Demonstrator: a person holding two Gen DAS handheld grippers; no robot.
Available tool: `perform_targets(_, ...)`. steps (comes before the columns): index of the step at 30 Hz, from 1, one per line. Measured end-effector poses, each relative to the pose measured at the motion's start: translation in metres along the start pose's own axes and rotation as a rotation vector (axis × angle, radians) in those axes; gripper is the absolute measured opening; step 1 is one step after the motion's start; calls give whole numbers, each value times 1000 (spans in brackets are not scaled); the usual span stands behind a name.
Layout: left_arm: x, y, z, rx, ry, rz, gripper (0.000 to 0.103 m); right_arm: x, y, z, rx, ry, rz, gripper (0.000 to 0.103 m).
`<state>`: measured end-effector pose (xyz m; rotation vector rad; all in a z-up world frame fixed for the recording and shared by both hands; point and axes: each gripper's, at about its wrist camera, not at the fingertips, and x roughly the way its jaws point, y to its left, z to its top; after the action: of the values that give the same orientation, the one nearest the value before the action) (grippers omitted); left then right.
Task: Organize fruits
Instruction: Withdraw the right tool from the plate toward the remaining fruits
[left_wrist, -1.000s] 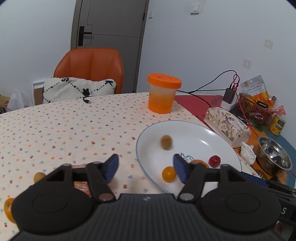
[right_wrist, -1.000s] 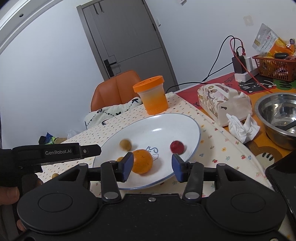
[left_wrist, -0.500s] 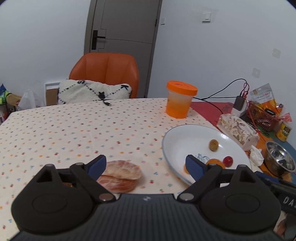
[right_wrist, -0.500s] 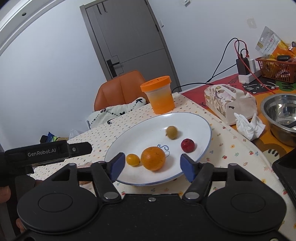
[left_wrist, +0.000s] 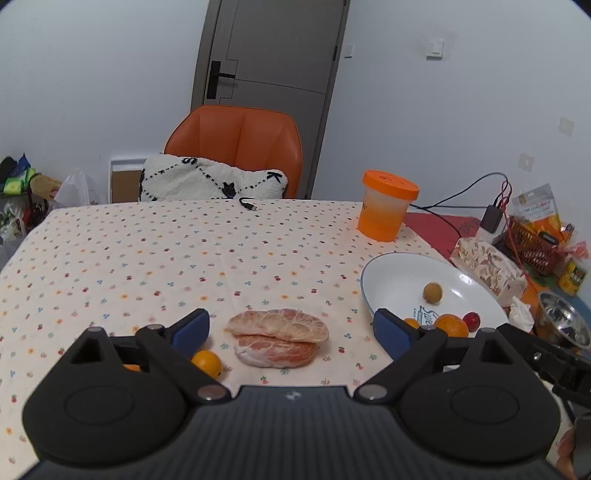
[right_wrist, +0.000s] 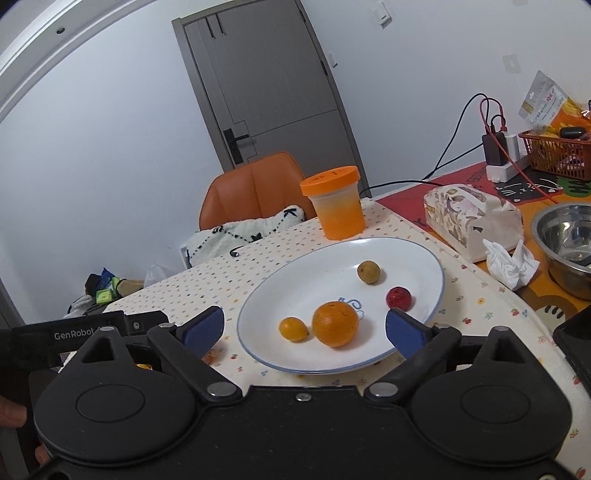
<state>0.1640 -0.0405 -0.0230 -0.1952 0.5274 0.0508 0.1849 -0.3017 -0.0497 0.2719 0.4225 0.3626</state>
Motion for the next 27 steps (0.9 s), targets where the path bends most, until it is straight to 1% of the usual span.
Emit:
perform_targets(3,-8,8,-1,-1,0,-2,94,-1,5,-1,-13,-3,8,96)
perform_targets(18,-41,55,-4,-75,-37,82,94,-4,34,-2,-61,-8,57,96)
perform_targets(20,-42,60,-5,-80,-41,90,94,-4,39,-3,-72,-5,62,97)
perform_targets(22,-43,64,-6,-86,-39,98,94,-4,43,-3,-80,-5,66,103)
perform_targets(27,-45,75,-11,-103,-36,109,94,-2,50,-2,-79,9,81,103)
